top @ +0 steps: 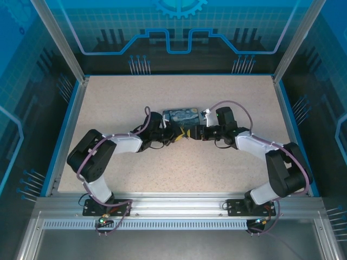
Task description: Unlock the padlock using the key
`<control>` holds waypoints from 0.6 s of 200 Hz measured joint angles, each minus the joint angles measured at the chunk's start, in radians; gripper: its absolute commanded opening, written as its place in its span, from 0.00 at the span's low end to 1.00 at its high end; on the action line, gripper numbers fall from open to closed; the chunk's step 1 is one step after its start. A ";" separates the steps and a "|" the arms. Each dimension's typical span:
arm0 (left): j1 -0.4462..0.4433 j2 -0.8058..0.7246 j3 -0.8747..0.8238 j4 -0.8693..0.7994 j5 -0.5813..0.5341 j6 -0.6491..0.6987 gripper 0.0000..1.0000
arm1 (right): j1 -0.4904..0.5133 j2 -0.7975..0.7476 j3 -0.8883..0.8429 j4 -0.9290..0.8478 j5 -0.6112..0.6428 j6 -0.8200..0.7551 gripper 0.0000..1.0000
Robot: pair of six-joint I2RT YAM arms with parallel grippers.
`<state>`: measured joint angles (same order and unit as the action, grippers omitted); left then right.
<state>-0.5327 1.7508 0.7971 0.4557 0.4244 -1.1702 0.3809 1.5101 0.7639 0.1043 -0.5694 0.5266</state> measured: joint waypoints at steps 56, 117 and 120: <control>0.002 0.068 -0.049 0.113 -0.017 0.102 0.63 | 0.058 0.132 -0.014 0.107 0.102 0.114 0.49; -0.005 -0.105 -0.099 -0.120 -0.036 0.174 0.94 | 0.063 0.189 0.013 0.152 0.210 0.159 0.49; -0.005 -0.118 -0.099 -0.135 -0.038 0.182 0.95 | 0.063 0.191 0.016 0.152 0.214 0.159 0.49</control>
<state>-0.5381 1.6325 0.6983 0.3202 0.3862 -0.9886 0.4442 1.7008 0.7803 0.2562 -0.3550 0.6857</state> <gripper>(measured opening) 0.905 0.488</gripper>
